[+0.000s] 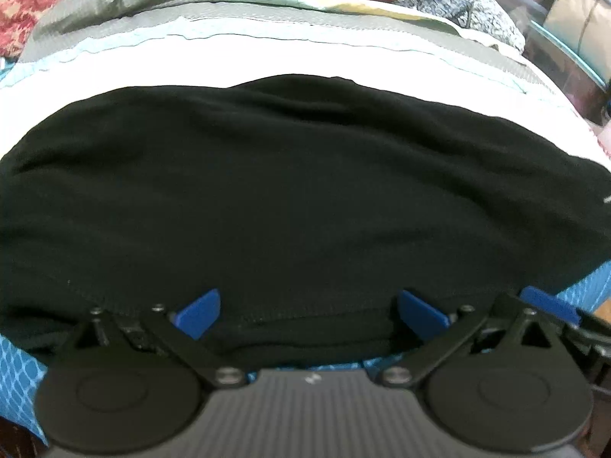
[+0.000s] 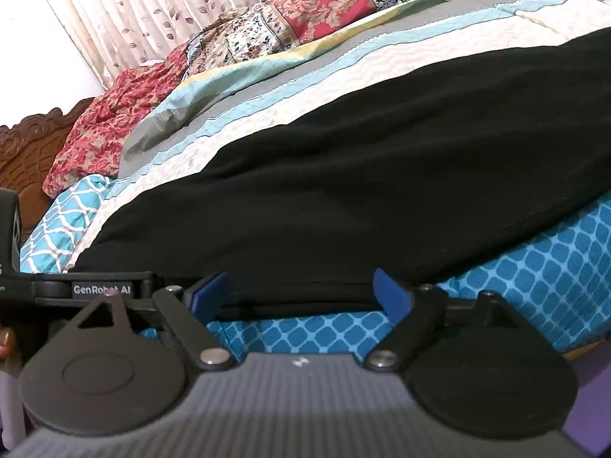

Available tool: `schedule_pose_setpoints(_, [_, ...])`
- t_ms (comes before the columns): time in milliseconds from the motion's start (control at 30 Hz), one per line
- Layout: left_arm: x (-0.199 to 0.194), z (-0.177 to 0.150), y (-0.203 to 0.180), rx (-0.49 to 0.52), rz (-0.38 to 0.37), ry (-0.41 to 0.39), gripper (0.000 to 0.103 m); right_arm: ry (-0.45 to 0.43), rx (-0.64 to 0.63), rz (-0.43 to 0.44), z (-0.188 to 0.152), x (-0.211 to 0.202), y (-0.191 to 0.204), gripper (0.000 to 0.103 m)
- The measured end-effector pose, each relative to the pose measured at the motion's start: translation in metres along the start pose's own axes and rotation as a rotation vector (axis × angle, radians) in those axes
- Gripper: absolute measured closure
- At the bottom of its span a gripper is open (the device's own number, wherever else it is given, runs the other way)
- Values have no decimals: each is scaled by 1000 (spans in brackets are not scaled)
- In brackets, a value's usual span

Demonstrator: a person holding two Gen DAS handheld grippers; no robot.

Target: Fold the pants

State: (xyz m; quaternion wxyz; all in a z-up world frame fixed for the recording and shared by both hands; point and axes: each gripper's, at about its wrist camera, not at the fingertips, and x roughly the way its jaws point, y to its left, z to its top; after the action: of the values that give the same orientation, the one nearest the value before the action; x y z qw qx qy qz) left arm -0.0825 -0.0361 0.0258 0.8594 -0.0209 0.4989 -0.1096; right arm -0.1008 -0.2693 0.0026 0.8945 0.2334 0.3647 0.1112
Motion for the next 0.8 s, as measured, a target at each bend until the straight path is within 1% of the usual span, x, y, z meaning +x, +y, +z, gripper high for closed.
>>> schedule_pose_setpoints(100, [0,1,-1,-18,0,-7,0,-2,1,8,0,0,-1,15])
schedule_pose_setpoints(200, [1,1,-2,-5,19,0,0,-10,12,17,-3,1,1,13])
schedule_pose_setpoints(267, [3,3,-3,2,26,7,0,-12,18,34,-3,1,0,9])
schedule_pose_setpoints(367, [4,5,-1,-25,25,20,0,-15,18,38,-6,2,6,7])
schedule_pose_setpoints(500, [4,9,2,-57,10,35,0,-14,24,65,-7,3,6,2])
schedule_pose_setpoints(533, [3,10,2,-55,7,40,0,-11,25,76,-7,4,5,0])
schedule_pose_setpoints(667, [2,12,-1,-37,19,52,0,-8,13,70,-8,4,9,0])
schedule_pose_setpoints(800, [-8,14,-7,13,72,34,0,-13,20,66,-8,3,11,0])
